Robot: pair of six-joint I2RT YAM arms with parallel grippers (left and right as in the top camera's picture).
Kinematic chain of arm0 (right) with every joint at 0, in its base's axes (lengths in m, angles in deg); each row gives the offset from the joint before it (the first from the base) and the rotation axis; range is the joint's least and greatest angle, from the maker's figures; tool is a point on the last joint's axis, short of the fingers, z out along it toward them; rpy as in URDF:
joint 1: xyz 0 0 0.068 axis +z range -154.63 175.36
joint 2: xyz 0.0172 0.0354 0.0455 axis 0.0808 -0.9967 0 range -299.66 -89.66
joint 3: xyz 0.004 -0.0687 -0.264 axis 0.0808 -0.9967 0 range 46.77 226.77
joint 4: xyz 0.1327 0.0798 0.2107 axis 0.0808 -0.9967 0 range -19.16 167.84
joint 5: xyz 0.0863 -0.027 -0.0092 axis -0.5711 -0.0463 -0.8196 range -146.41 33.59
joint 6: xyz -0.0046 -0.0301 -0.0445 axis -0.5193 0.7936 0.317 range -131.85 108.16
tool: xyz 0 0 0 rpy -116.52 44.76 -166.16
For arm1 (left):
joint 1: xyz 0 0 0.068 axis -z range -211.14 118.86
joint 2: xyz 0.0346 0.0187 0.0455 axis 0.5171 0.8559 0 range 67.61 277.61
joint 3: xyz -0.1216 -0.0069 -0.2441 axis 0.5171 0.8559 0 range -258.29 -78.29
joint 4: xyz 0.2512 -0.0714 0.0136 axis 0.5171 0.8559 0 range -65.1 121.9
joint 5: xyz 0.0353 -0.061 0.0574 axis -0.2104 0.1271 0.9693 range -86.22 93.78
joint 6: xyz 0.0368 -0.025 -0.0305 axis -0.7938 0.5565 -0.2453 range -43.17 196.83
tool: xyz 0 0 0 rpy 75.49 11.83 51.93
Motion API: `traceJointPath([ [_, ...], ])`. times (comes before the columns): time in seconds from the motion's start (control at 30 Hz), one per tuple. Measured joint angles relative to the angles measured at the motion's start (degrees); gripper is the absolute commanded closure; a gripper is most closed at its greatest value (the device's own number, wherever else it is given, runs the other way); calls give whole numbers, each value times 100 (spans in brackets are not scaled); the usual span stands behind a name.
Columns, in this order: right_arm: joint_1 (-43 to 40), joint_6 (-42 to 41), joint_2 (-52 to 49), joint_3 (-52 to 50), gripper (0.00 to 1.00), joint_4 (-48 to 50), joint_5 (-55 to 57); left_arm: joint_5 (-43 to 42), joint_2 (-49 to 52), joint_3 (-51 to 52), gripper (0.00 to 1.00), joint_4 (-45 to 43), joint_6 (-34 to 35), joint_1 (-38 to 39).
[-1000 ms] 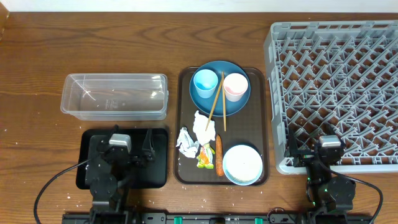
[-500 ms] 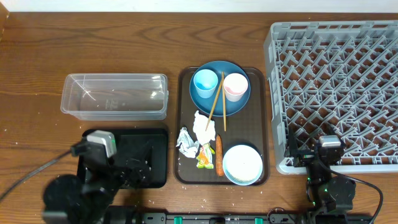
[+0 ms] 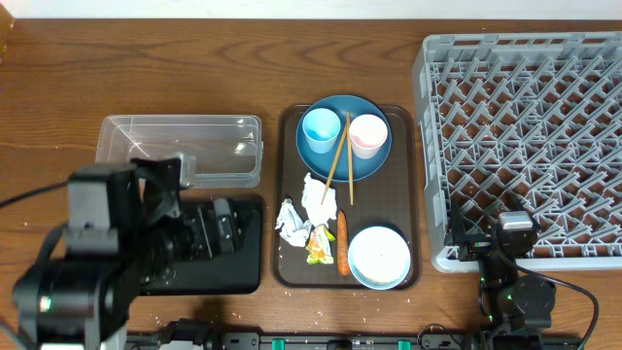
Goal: Sort waste into correct bins and load items into the dishwasher rack
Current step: 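Reach the left gripper over the brown tray to the white tissue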
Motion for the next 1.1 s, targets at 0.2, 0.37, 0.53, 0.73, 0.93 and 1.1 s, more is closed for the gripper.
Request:
traceJointPath([
  [0.2, 0, 0, 0, 0, 1, 0, 0, -72, 109, 350, 42, 219, 35, 0],
  [0.37, 0, 0, 2, 0, 1, 0, 0, -109, 107, 820, 50, 205, 33, 4],
  [0.53, 0, 0, 2, 0, 1, 0, 0, -109, 107, 1150, 51, -2, 90, 2],
  [0.73, 0, 0, 0, 0, 1, 0, 0, -42, 107, 1521, 52, -437, 289, 48],
  [0.93, 0, 0, 0, 0, 1, 0, 0, 393, 109, 1827, 52, -938, 732, 649],
  [1.1, 0, 0, 0, 0, 1, 0, 0, 1054, 162, 1921, 52, -1349, 1213, 1547],
])
